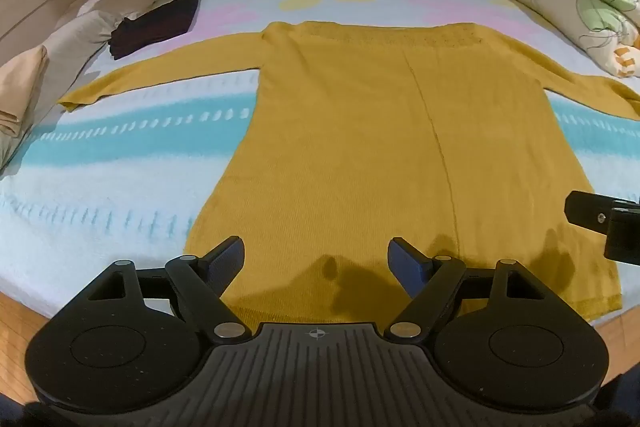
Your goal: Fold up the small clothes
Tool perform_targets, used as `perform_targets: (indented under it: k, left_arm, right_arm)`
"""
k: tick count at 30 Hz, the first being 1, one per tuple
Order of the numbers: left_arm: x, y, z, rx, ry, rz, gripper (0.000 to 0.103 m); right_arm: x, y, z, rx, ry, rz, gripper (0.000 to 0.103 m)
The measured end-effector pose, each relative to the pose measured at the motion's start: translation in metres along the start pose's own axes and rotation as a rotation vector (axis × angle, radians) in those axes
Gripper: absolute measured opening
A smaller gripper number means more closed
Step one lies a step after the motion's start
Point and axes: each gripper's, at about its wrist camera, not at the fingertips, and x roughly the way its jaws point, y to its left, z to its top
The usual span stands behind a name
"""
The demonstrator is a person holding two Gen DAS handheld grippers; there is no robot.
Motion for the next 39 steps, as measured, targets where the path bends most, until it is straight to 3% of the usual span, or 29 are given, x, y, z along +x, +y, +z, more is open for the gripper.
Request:
perform_targets:
  k: [39]
  left_arm:
    - [0.0033,-0.0014,0.0009,0.004,0.021,-0.003,0.078]
  right_arm:
    - [0.0026,0.0061,0.0006,-0.011,0.022,0.023,0.102]
